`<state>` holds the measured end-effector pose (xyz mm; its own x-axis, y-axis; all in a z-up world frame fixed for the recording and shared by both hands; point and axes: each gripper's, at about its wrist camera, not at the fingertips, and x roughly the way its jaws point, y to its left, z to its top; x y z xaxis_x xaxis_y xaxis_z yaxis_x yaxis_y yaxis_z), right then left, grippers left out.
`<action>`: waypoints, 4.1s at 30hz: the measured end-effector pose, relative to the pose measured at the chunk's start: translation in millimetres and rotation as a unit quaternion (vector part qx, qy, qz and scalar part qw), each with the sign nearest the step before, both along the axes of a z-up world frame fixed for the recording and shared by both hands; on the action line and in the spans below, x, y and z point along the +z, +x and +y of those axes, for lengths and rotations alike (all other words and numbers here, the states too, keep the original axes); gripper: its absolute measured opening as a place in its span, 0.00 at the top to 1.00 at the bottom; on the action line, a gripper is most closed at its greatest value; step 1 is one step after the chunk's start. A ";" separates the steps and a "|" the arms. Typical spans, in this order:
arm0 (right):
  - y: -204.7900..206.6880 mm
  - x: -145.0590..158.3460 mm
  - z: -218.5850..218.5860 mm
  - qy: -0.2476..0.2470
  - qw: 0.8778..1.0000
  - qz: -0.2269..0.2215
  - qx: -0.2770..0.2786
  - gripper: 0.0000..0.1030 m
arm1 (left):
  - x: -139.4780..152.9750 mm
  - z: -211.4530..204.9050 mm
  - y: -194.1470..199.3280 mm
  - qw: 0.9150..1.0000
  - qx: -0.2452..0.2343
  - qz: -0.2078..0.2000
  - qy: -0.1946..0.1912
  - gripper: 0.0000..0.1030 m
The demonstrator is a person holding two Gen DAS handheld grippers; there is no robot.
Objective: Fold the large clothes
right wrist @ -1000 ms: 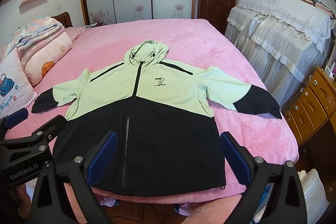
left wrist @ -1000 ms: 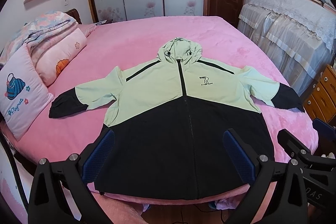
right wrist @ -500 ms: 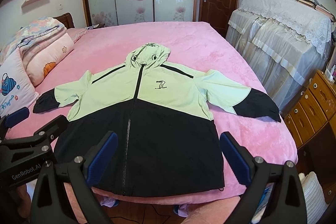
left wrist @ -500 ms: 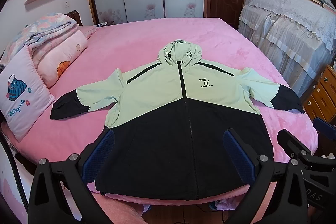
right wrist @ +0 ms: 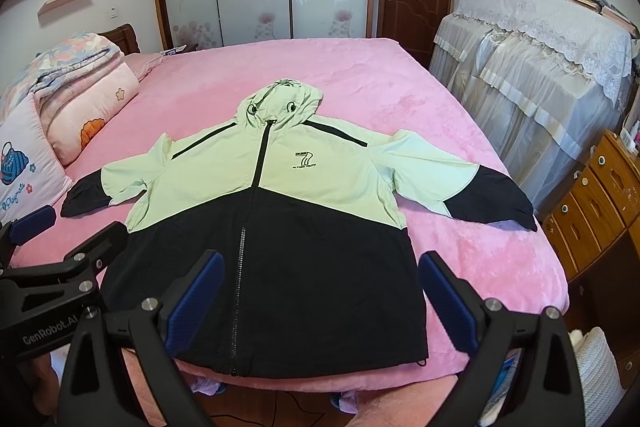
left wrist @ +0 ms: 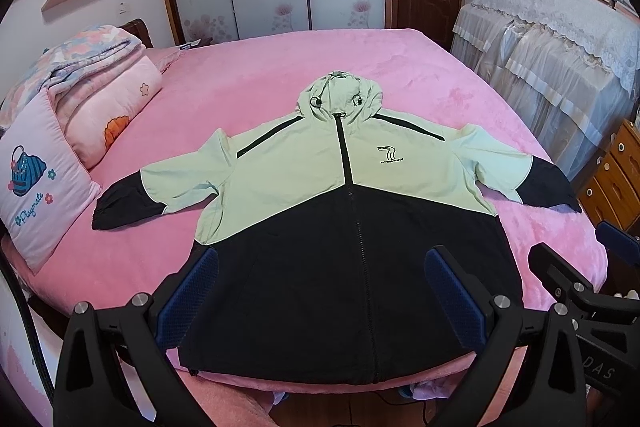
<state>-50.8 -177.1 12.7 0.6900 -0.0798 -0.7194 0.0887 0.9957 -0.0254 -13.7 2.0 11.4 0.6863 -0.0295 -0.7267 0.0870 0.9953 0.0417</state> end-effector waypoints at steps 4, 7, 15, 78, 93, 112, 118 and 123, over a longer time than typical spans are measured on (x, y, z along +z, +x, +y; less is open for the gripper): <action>3.7 -1.8 -3.7 -0.001 1.000 0.005 -0.004 0.05 | -1.7 -2.3 5.4 1.000 -0.002 -0.001 -0.001 0.01; 13.9 -2.4 -11.8 -0.003 1.000 0.005 -0.007 0.05 | -3.6 -6.7 14.4 1.000 0.000 0.000 0.004 0.01; 34.7 17.1 -39.0 -0.004 1.000 -0.027 -0.014 0.05 | 2.2 -17.7 45.4 1.000 0.001 -0.004 -0.007 0.01; 164.8 -173.7 -425.3 0.211 0.917 -0.006 -0.337 0.95 | -151.9 -242.3 216.7 0.986 -0.115 0.073 -0.092 0.01; 238.9 -80.4 -129.4 0.037 0.995 -0.075 0.046 0.95 | -152.0 -87.4 209.5 0.989 0.017 0.087 -0.116 0.01; 201.4 -165.1 -77.2 0.039 0.991 0.046 0.119 0.50 | -197.5 -79.5 242.6 0.972 -0.047 0.126 -0.190 0.01; 170.0 -172.0 -135.6 0.090 0.995 0.045 -0.008 0.50 | -195.0 -155.1 241.1 0.978 -0.141 0.117 -0.101 0.01; 150.6 -193.0 -174.5 0.154 0.984 0.062 -0.067 0.50 | -202.1 -216.5 227.2 0.978 -0.192 0.078 0.009 0.01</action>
<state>99.8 -351.5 -180.3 0.5939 0.0709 -0.8014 0.2340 0.9378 0.2564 213.5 -214.4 -190.7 0.5075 -0.2500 -0.8246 0.4613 0.8871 0.0149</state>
